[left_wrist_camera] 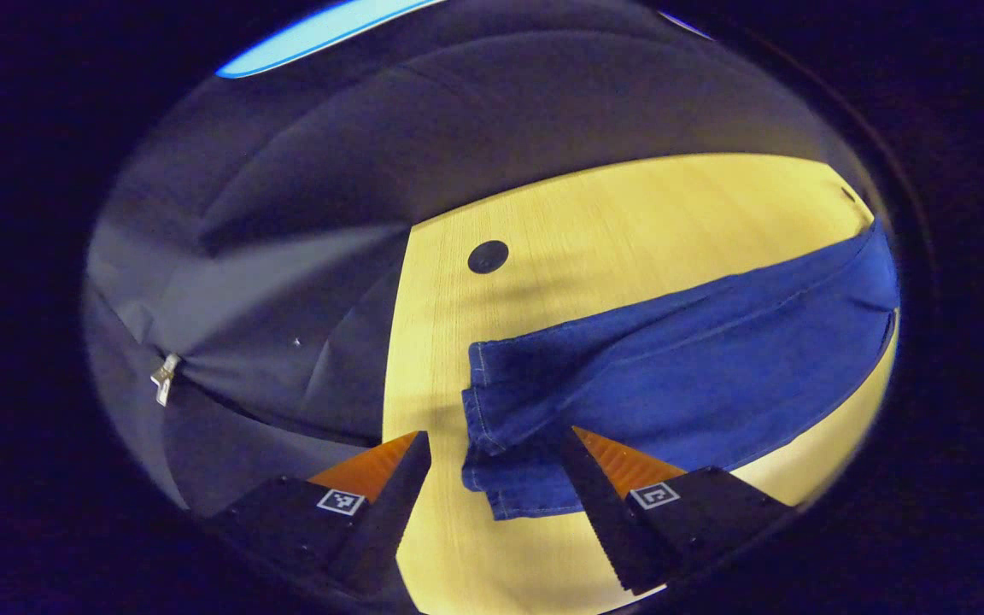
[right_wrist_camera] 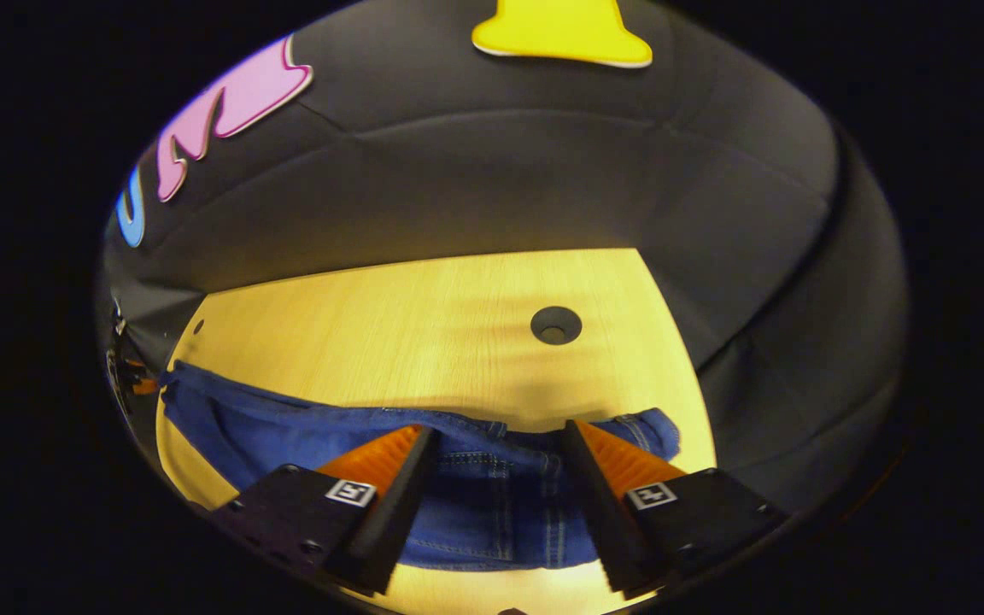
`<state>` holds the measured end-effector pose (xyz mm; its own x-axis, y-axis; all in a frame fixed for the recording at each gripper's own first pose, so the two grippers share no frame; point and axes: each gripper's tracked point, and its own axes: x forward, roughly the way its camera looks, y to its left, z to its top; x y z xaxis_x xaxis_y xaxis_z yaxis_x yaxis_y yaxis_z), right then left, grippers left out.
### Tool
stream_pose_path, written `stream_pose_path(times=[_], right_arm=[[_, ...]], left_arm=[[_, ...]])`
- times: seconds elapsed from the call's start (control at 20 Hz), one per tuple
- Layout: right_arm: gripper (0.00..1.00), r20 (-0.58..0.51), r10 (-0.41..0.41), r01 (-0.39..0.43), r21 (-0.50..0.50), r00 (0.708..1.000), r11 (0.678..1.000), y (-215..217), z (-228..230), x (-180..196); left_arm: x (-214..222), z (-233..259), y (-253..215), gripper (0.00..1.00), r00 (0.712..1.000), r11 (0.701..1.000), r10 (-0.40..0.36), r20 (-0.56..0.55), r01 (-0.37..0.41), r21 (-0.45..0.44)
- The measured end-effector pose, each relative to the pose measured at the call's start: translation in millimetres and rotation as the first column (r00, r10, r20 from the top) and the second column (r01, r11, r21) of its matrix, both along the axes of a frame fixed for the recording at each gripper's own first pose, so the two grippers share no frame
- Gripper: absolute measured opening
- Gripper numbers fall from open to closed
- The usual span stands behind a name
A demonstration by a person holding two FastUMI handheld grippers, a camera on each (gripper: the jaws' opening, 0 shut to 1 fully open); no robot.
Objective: Grasp the waist and the cuffs of the jeans and fold them to make the two legs overlap; first hold the waist and fold one-third of the jeans toward the cuffs, then hold the cuffs and fold the remaining one-third in the same direction to finish folding.
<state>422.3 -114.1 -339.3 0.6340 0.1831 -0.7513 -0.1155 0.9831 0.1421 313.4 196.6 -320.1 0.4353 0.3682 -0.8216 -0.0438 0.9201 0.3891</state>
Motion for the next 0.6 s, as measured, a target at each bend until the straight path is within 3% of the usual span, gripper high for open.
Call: stream_pose_path(times=[0.05, 0.2, 0.35, 0.4, 0.45, 0.5, 0.6], right_arm=[[1.00, -0.002, -0.004, 0.004, -0.031, 1.000, 0.999, -11, 8, -9], [1.00, 0.026, -0.054, 0.055, -0.072, 0.998, 0.996, -38, 36, -23], [1.00, 0.015, -0.163, 0.163, -0.035, 0.987, 0.986, -61, 49, -44], [0.93, 0.001, -0.214, 0.214, -0.008, 0.977, 0.977, -66, 45, -45], [0.93, -0.031, -0.274, 0.274, 0.017, 0.961, 0.961, -70, 41, -50], [1.00, -0.072, -0.337, 0.340, 0.040, 0.939, 0.940, -74, 31, -57], [1.00, -0.145, -0.461, 0.476, 0.105, 0.876, 0.873, -81, 15, -65]], left_arm=[[-1, 6, -10, 0.97, 1.000, 0.999, -0.009, 0.030, 0.010, -0.031], [3, 37, -35, 0.98, 0.987, 0.994, -0.079, 0.137, 0.087, -0.060], [13, 68, -86, 0.99, 0.955, 0.971, -0.163, 0.249, 0.200, -0.130], [14, 79, -108, 0.99, 0.940, 0.958, -0.190, 0.283, 0.240, -0.155], [12, 88, -126, 0.99, 0.926, 0.944, -0.217, 0.310, 0.280, -0.175], [11, 93, -142, 0.99, 0.913, 0.931, -0.245, 0.327, 0.316, -0.184], [3, 97, -160, 0.99, 0.896, 0.914, -0.290, 0.336, 0.364, -0.181]])
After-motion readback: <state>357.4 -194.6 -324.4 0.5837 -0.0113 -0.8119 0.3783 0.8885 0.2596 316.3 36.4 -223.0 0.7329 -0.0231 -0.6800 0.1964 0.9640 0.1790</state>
